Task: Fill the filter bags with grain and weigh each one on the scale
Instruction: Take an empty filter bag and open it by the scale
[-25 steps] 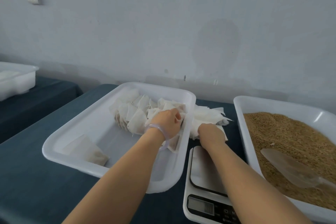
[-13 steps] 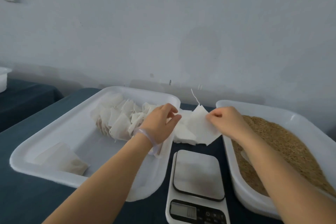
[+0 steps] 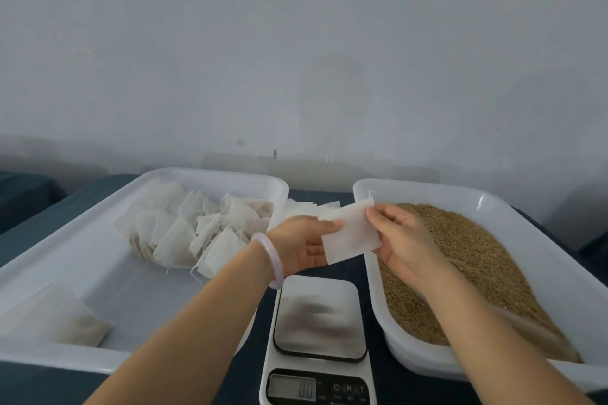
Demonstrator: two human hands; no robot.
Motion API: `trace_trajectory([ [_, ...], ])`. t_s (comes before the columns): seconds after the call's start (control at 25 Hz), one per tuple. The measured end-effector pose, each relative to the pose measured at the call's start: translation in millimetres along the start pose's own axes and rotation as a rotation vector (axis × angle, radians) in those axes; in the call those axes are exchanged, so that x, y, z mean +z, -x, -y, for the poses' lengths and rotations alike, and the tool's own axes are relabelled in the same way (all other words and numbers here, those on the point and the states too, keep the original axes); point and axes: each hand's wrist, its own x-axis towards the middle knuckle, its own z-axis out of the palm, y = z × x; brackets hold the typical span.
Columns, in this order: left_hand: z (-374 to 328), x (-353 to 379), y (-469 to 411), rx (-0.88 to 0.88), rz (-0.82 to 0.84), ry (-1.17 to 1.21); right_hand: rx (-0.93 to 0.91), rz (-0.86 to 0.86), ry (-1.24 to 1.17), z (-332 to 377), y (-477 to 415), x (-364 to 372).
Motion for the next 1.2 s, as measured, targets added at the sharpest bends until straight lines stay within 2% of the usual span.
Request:
trace_trajectory([
  [0.08, 2, -1, -2, 0.017, 0.018, 0.069, 0.012, 0.001, 0.023, -2, 0, 1],
  [0.2, 4, 0, -6, 0.131, -0.058, 0.057, 0.030, -0.022, 0.110, -6, 0, -2],
  [0.32, 4, -3, -7, 0.228, -0.175, -0.146, -0.016, -0.090, 0.240, -9, -3, -5],
  [0.4, 5, -3, -5, 0.248, -0.240, -0.285, -0.123, -0.122, 0.254, -8, -3, -5],
  [0.52, 7, 2, 0, 0.259, -0.164, -0.356, -0.316, -0.056, 0.552, -9, 2, -5],
  [0.6, 8, 3, 4, 0.254, -0.107, -0.384, -0.359, -0.015, 0.788, -10, 7, -4],
  [0.68, 7, 3, 6, 0.247, -0.058, -0.374, -0.387, -0.022, 0.883, -11, 10, -3],
  [0.8, 6, 2, 5, 0.239, -0.057, -0.382, -0.400, -0.064, 0.864, -8, 10, -2],
  [1.0, 8, 1, -1, 0.245, -0.079, -0.402, -0.283, 0.074, 0.767, -10, 10, -2],
  [1.2, 7, -2, -4, 0.216, -0.063, -0.311, -0.256, 0.095, 0.609, -6, 11, -3],
])
